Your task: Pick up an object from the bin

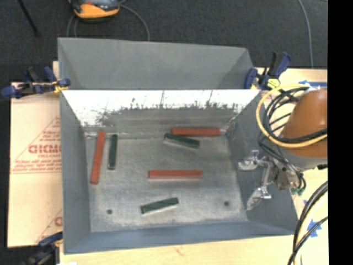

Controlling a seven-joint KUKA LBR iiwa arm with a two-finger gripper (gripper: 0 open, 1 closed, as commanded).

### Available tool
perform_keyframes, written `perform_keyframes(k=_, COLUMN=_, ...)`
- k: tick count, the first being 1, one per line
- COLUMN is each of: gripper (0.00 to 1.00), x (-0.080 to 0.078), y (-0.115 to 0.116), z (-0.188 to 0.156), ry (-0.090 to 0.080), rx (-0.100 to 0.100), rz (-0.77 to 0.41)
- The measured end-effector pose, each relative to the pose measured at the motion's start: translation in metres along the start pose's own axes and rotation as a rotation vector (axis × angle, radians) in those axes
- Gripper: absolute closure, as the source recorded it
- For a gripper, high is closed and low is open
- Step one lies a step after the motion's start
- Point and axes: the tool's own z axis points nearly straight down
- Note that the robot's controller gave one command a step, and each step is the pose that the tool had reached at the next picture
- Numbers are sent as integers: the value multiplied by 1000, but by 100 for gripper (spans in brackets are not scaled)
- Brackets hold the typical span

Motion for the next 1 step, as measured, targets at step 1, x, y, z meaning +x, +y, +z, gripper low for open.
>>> perform_keyframes(k=1, gripper=0, x=-36, y=41, z=-1, ry=-1, rx=-1, rz=57)
